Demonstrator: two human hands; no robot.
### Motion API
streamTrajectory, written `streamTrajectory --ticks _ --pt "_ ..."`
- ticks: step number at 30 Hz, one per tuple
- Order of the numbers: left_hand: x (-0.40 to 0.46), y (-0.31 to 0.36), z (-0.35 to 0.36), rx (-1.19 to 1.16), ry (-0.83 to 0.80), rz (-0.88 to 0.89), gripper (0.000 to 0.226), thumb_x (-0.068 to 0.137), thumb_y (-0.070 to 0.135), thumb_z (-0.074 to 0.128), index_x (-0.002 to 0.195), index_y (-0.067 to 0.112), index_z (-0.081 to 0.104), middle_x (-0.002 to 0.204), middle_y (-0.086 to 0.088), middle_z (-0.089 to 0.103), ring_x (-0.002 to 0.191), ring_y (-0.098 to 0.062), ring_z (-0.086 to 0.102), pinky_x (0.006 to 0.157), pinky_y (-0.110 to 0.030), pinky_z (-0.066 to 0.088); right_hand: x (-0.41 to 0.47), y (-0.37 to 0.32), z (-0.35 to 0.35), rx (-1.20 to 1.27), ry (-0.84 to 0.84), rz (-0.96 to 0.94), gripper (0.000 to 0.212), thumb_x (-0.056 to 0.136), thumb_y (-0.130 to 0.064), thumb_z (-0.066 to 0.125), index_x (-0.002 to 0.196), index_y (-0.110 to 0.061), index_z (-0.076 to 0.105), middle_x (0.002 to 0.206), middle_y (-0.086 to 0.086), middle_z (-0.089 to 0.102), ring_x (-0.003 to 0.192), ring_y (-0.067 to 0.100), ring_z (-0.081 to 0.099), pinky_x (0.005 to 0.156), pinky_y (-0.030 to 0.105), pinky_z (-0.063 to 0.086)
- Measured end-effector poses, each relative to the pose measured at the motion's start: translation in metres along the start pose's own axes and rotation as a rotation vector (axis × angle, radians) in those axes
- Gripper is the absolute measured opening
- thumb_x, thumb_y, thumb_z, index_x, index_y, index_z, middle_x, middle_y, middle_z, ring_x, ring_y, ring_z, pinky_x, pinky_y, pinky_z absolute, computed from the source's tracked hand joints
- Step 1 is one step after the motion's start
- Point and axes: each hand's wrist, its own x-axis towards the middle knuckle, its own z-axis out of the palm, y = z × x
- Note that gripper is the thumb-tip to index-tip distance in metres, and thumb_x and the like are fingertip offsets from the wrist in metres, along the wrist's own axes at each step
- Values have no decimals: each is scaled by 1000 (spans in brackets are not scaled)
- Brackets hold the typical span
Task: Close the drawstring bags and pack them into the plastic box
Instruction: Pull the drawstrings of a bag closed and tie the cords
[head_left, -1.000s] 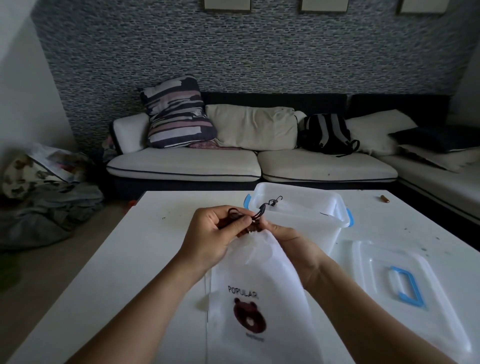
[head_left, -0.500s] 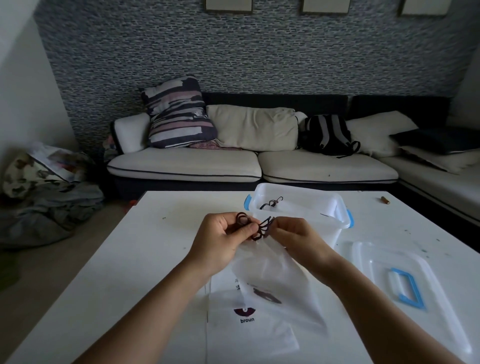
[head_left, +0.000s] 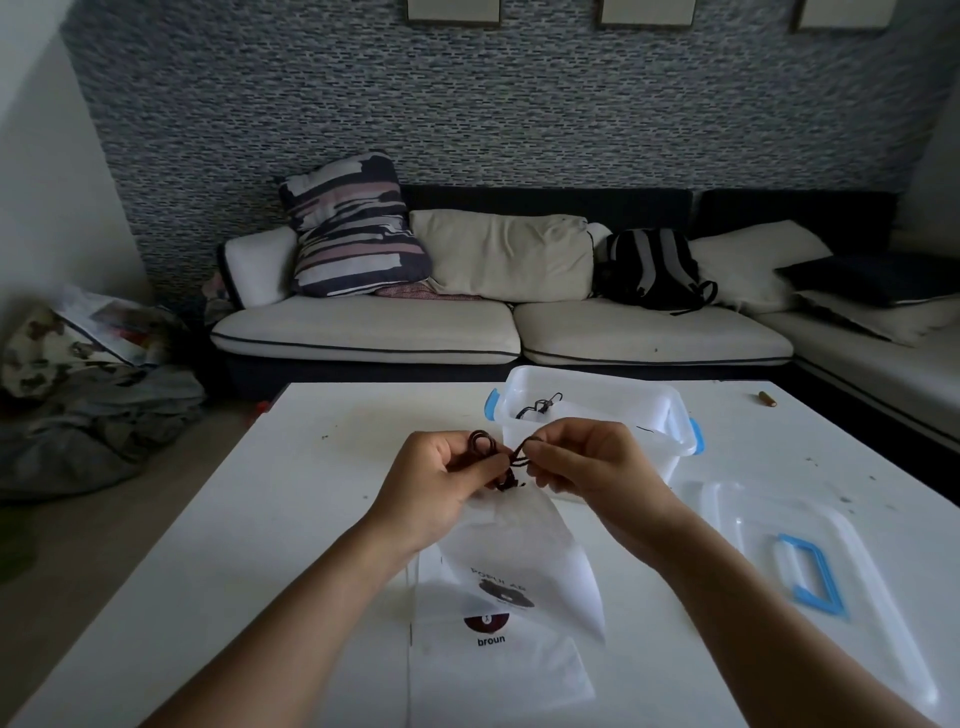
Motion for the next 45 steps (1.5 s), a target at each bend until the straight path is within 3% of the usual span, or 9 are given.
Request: streamTrajectory --ticks 9,14,20,25,29,33,39,42,45 --pt "-1 0 -2 -54 -13 9 10 89 8 71 83 11 78 75 0 75 71 -10 70 69 -18 52 -5 -5 0 27 -108 72 24 96 -17 61 99 2 76 101 21 74 81 21 57 68 27 42" --pt "0 -3 -2 -42 -7 10 9 91 6 69 92 5 78 84 -7 77 79 -14 72 77 -23 55 -4 -2 5 -37 -52 59 7 84 -8 74 83 -6 80 84 16 76 70 16 55 63 25 43" --pt "1 -5 -2 -24 -9 45 11 91 2 67 93 4 78 86 -13 77 81 -17 73 81 -25 55 -2 3 12 -64 52 37 12 76 4 80 73 -4 71 67 14 69 55 15 53 55 26 40" --pt "-1 -2 -2 -16 -9 75 18 91 1 67 89 15 79 81 -3 77 80 -15 72 81 -24 56 -2 3 11 -167 46 -3 19 75 -5 84 93 -8 76 68 2 66 58 15 59 56 24 46" --pt "-2 2 -3 -51 -22 81 17 89 0 68 88 12 79 84 -3 78 81 -11 72 78 -21 54 -5 1 9 -267 -13 -51 5 80 -10 81 85 -9 80 79 5 77 75 16 70 75 32 56" --pt "-3 3 -3 -34 -4 103 16 87 0 71 88 13 79 83 -4 78 81 -13 74 79 -21 55 -5 0 8 -321 22 -97 4 80 -9 82 77 -7 79 74 5 76 73 21 70 75 38 57" --pt "-3 6 -4 69 15 160 18 85 5 74 88 22 80 87 4 79 90 -12 74 90 -25 56 -7 -4 9 -379 46 -150 10 79 -10 82 71 -11 77 70 1 74 66 13 65 67 32 53" --pt "-2 8 -7 94 -25 160 20 87 7 73 87 25 80 87 5 79 90 -11 74 88 -22 55 -7 -3 10 -368 31 -144 15 80 -7 81 69 -15 74 73 5 73 65 17 64 67 41 53" --pt "-1 8 -10 123 -66 161 17 88 7 72 87 22 80 87 2 79 89 -15 74 84 -23 56 -5 -1 11 -337 7 -124 21 80 -4 80 68 -17 69 76 7 75 64 17 65 66 35 53"
